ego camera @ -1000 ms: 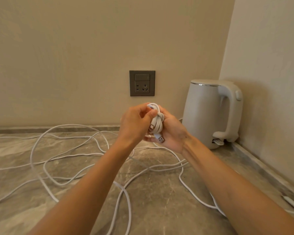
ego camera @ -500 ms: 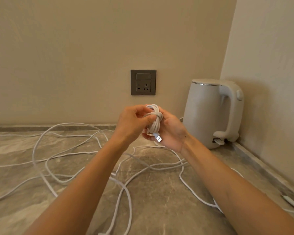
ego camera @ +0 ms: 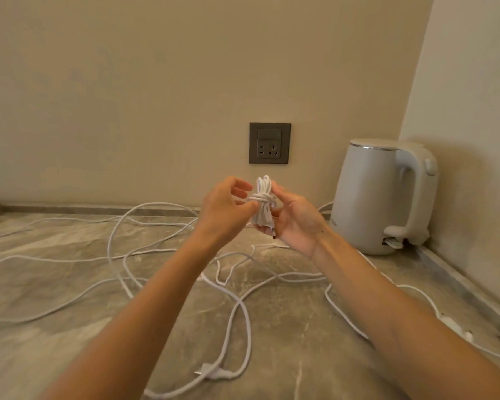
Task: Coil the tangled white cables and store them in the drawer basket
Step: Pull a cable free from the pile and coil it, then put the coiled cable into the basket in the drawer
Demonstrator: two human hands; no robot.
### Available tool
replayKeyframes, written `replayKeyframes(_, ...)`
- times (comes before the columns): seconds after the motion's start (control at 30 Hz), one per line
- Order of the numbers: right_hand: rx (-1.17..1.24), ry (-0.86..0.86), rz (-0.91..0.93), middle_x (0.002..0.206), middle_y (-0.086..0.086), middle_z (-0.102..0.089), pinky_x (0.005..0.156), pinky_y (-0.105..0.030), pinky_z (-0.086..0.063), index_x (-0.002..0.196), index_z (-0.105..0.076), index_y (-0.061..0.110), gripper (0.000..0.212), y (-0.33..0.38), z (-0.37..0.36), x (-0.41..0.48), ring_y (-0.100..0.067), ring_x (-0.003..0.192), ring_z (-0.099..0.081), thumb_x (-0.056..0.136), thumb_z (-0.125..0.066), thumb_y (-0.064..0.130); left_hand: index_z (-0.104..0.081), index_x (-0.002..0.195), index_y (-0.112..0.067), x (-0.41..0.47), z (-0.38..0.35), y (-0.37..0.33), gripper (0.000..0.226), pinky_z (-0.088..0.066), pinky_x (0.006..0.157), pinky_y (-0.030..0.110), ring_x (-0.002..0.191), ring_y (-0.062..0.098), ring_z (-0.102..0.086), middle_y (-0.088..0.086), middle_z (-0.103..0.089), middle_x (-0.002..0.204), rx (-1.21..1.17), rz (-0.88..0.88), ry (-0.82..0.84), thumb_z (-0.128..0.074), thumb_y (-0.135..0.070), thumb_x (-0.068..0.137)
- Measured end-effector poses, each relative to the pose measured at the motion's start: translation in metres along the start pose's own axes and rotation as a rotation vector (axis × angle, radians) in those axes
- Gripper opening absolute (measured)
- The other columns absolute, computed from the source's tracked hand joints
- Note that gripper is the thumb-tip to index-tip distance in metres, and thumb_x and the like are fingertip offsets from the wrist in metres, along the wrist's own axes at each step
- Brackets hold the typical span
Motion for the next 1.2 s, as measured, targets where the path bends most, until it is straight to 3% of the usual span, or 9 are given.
replayKeyframes(0.17, -0.133, 0.065, 0.019, 0.097, -0.008, -0.058, 0.065, -0.028, -0.055, 0.115, -0.053, 0.014, 0.019, -0.002, -0.05, -0.009, -0.016, 0.077, -0.057, 0.098, -0.044, 0.02, -0.06, 0.103, -0.015, -0.026, 0.045, -0.007, 0.02, -0.047, 0.066, 0.018, 0.086, 0.015, -0.059, 0.003, -0.062, 0.096, -0.064, 0.051, -0.003, -0.06, -0.009, 0.084)
replayKeyframes(0.3, -0.23, 0.09, 0.011, 0.085, -0.005, -0.056, 0.055, -0.022, -0.052, 0.103, -0.053, 0.017, 0.009, -0.008, -0.098, -0.012, -0.014, 0.071, -0.053, 0.097, -0.047, 0.016, -0.065, 0.086, -0.019, -0.049, 0.09, -0.003, 0.014, -0.055, 0.082, 0.033, 0.085, 0.02, -0.066, 0.005, -0.068, 0.087, -0.195, 0.139, -0.038, -0.062, -0.007, 0.08)
replayKeyframes(0.47, -0.249, 0.235, -0.05, 0.082, -0.006, -0.054, 0.067, -0.028, -0.047, 0.09, -0.053, 0.018, 0.01, -0.046, -0.191, -0.025, -0.016, 0.073, -0.051, 0.097, -0.047, 0.013, -0.064, 0.089, -0.013, -0.102, 0.174, 0.012, 0.006, -0.053, 0.056, 0.012, 0.058, 0.0, -0.063, 0.001, -0.066, 0.078, -0.21, 0.204, -0.19, -0.059, -0.011, 0.086)
replayKeyframes(0.6, -0.355, 0.372, -0.137, 0.085, -0.003, -0.056, 0.053, -0.021, -0.051, 0.09, -0.054, 0.02, 0.013, -0.096, -0.268, -0.045, -0.014, 0.074, -0.053, 0.098, -0.046, 0.014, -0.065, 0.086, -0.008, -0.162, 0.246, 0.037, 0.006, -0.054, 0.058, 0.018, 0.064, 0.009, -0.063, 0.004, -0.065, 0.076, -0.102, 0.302, -0.373, -0.061, -0.012, 0.085)
replayKeyframes(0.77, -0.464, 0.578, -0.289, 0.085, -0.004, -0.061, 0.067, -0.032, -0.053, 0.106, -0.055, 0.017, 0.014, -0.175, -0.361, -0.087, -0.016, 0.074, -0.059, 0.097, -0.047, 0.01, -0.066, 0.082, -0.004, -0.259, 0.332, 0.079, 0.01, -0.056, 0.064, 0.025, 0.063, 0.013, -0.063, 0.01, -0.065, 0.075, -0.022, 0.469, -0.557, -0.056, -0.007, 0.085)
replayKeyframes(0.9, -0.479, 0.742, -0.425, 0.085, -0.008, -0.064, 0.078, -0.038, -0.054, 0.101, -0.055, 0.016, 0.017, -0.239, -0.418, -0.123, -0.018, 0.076, -0.063, 0.095, -0.047, 0.001, -0.068, 0.081, -0.002, -0.338, 0.386, 0.112, 0.012, -0.055, 0.078, 0.041, 0.072, 0.021, -0.062, 0.018, -0.066, 0.081, 0.091, 0.597, -0.704, -0.058, -0.008, 0.082)
replayKeyframes(1.03, -0.569, 0.873, -0.506, 0.084, -0.008, -0.063, 0.082, -0.037, -0.053, 0.092, -0.057, 0.013, 0.017, -0.302, -0.456, -0.157, -0.018, 0.077, -0.062, 0.094, -0.047, -0.001, -0.069, 0.083, 0.0, -0.405, 0.414, 0.145, 0.014, -0.052, 0.081, 0.05, 0.073, 0.022, -0.057, 0.028, -0.066, 0.088, 0.158, 0.723, -0.761, -0.057, -0.005, 0.077)
replayKeyframes(1.2, -0.642, 0.867, -0.659, 0.085, -0.01, -0.063, 0.068, -0.03, -0.055, 0.088, -0.059, 0.009, 0.013, -0.385, -0.479, -0.189, -0.018, 0.075, -0.062, 0.093, -0.05, 0.001, -0.066, 0.076, -0.013, -0.48, 0.434, 0.195, 0.004, -0.056, 0.08, 0.047, 0.082, 0.027, -0.067, 0.013, -0.067, 0.079, 0.159, 0.925, -0.797, -0.064, -0.011, 0.078)
Point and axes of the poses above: each hand's wrist, its own x-axis towards the middle knuckle, its own z-axis out of the back of the hand, y = z × x, the point moved 4 cm from there along x, towards the middle knuckle
